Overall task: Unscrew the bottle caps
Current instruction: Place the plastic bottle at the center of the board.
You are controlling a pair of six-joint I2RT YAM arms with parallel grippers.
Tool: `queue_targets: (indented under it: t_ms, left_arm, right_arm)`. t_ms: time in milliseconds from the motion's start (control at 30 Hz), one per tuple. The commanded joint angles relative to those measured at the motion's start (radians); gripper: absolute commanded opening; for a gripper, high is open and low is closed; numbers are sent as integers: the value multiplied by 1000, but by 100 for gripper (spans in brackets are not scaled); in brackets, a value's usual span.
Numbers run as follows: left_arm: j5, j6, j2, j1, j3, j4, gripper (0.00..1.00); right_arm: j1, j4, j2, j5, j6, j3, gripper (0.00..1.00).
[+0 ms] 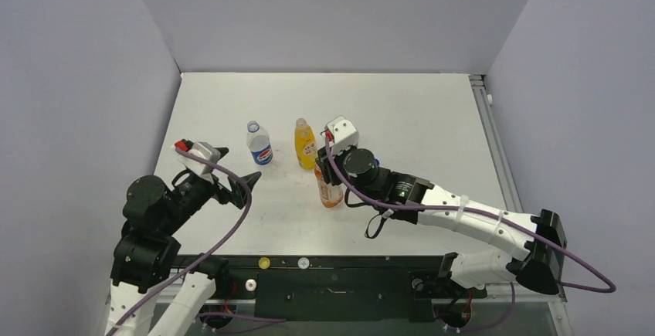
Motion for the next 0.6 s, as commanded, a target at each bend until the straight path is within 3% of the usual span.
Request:
queue_targets:
  t_ms: [0, 200, 567]
  left_arm:
    - [-224, 3, 39, -1, -52, -68, 97]
    - [-303, 31, 86, 1, -118, -73, 97]
    - [-321, -67, 154, 35, -52, -159, 97]
  right_arm:
    - [-1, 194, 42, 91, -14, -37, 0]
    - [-1, 361, 113, 109, -11, -69, 0]
    - [15, 479, 226, 166, 52, -110, 0]
